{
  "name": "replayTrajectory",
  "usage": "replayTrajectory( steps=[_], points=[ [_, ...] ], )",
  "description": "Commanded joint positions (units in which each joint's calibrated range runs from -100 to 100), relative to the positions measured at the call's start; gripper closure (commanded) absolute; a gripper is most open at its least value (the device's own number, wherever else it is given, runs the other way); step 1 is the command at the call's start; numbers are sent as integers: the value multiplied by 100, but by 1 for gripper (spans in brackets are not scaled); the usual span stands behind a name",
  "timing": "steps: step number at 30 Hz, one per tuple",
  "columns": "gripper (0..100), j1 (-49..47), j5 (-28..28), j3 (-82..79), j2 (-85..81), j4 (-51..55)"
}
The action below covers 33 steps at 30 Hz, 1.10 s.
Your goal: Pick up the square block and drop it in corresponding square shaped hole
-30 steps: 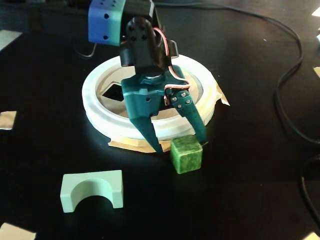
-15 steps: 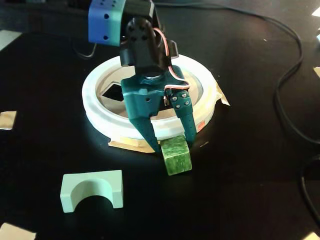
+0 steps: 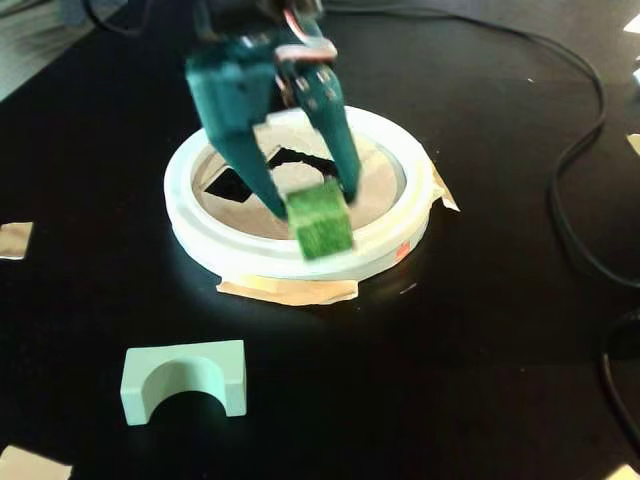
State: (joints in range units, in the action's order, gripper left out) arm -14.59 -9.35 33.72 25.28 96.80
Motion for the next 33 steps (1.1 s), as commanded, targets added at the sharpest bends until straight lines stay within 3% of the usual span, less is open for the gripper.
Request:
replayTrajectory(
  steps=[1, 5, 16, 21, 33],
  points=[
    [66, -102, 430, 453, -920, 320],
    [66, -651, 684, 453, -1207, 320],
    [66, -2811, 2486, -649, -1699, 320],
    [66, -3373, 2955, -1196, -1556, 320],
    [66, -3398, 2999, -1168, 110, 320]
  ],
)
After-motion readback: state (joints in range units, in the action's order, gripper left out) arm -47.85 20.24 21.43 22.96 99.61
